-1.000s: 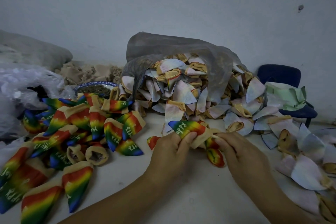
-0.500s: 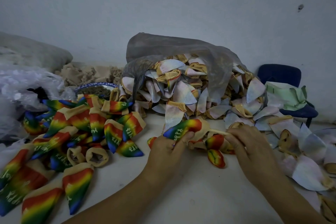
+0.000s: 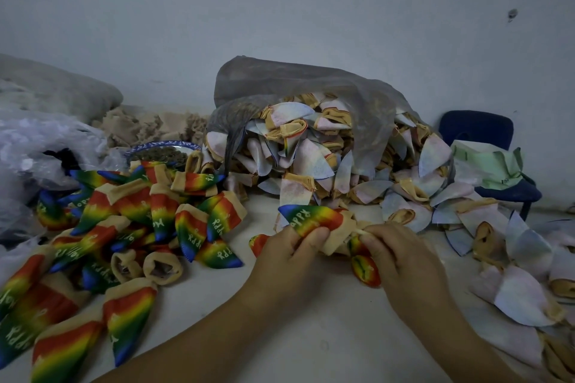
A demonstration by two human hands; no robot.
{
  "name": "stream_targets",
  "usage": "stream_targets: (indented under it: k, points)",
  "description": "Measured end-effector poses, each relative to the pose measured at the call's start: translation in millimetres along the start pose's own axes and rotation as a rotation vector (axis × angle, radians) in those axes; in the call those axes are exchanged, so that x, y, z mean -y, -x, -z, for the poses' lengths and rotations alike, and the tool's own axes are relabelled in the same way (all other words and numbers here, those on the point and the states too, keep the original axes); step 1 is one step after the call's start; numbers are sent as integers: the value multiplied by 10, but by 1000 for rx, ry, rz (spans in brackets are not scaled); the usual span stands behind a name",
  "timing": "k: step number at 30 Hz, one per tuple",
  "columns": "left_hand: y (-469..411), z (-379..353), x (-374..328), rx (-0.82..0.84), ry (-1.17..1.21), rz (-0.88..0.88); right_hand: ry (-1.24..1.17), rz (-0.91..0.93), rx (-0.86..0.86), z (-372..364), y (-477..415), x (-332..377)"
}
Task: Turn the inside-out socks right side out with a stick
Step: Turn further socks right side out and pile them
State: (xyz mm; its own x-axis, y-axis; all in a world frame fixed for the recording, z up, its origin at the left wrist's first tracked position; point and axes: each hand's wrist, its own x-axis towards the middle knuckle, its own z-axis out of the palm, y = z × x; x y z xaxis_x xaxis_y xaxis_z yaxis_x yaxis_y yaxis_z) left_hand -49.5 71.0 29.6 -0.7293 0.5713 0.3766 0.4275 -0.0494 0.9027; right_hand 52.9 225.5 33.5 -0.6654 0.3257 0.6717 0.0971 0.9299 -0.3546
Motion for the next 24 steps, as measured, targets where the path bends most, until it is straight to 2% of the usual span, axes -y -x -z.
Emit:
stream_targets:
  k: [4,6,8,9,11,14,16,18,20,22,24]
  points:
    - [-19,8,76,160,-24,146,21,7,118,-7,-4,-37]
    - [-41,45,121,256,-113,168,23,9,144,8,4,-71]
    - [-69,56,167,269,-155,150,26,1,143,43,-7,-128]
    - [-82,70,168,231,-138,149,37,0,134,64,-17,-168]
    - [-124,113,128,24,11,211,49,-37,99,107,-42,-266]
    - [-289,310,88,-246,581,294,16,-188,16,161,-65,-423]
    - [-357,414,83,-284,784,264,8,-235,-28,166,-52,-463]
    - [-340,372,107,-272,674,246,4,-241,-34,138,-36,-449]
    - [-270,261,157,-269,309,189,-10,-249,-17,89,-24,-442]
    - [-225,185,246,-217,-133,8,-17,-272,-1,48,-18,-465]
    - [-227,165,296,-198,-306,-78,-24,-304,3,22,-13,-490]
